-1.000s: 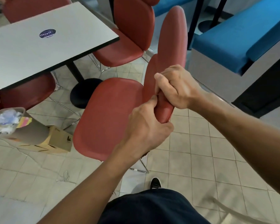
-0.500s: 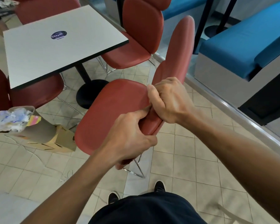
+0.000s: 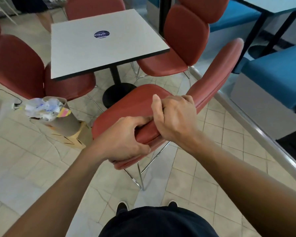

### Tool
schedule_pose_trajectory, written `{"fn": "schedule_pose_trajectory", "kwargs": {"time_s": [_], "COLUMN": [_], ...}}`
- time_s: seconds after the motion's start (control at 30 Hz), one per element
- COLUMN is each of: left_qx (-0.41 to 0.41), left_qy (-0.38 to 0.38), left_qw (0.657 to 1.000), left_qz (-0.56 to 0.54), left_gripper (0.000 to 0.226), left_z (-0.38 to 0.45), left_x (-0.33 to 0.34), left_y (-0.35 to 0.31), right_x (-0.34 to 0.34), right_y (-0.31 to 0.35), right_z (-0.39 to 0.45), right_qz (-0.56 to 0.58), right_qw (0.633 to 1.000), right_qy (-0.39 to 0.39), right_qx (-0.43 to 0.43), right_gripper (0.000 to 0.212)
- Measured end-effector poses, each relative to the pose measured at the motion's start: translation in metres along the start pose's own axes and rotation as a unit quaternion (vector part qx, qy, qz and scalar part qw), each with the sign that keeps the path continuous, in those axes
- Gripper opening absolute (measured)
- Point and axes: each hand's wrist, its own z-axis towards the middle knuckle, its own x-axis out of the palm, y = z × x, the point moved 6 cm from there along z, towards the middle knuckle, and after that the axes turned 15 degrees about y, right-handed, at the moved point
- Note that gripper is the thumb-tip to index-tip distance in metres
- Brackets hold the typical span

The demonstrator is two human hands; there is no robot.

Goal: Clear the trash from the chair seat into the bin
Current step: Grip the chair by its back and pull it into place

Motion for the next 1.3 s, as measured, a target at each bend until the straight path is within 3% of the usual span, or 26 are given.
{"fn": "schedule_pose_trajectory", "kwargs": {"time_s": [0.1, 0.23, 0.33, 0.43, 0.93, 1.17, 1.3], "left_qx": [-0.008, -0.063, -0.119, -0.104, 0.036, 0.068, 0.072], "left_qy": [-0.031, -0.138, -0.255, -0.341, -0.383, -0.397, -0.391], "left_qw": [0.999, 0.988, 0.956, 0.926, 0.911, 0.903, 0.905], "left_qz": [-0.009, 0.016, 0.083, 0.122, 0.149, 0.149, 0.154], "left_gripper": [0.064, 0.065, 0.07, 0.063, 0.053, 0.042, 0.049], "left_z": [-0.004, -0.015, -0.02, -0.018, -0.035, -0.066, -0.082], "left_x": [0.01, 0.025, 0.033, 0.027, 0.018, 0.001, -0.013], "left_y": [-0.003, -0.012, -0.022, -0.025, 0.0, 0.031, 0.051], "right_x": [-0.003, -0.01, -0.016, -0.015, -0.004, 0.005, 0.015], "right_y": [-0.001, -0.015, -0.037, -0.042, -0.019, 0.022, 0.047], "right_z": [-0.002, 0.0, 0.009, 0.012, 0.001, -0.014, -0.019], "right_qz": [0.0, -0.007, -0.041, -0.049, -0.036, -0.039, -0.05], "right_qw": [1.0, 0.992, 0.991, 0.992, 0.998, 0.999, 0.999], "right_qy": [0.018, 0.05, 0.062, 0.055, 0.029, -0.003, 0.008], "right_qx": [-0.026, -0.112, -0.107, -0.105, -0.045, -0.012, -0.017], "right_gripper": [0.055, 0.054, 0.053, 0.053, 0.055, 0.054, 0.057]}}
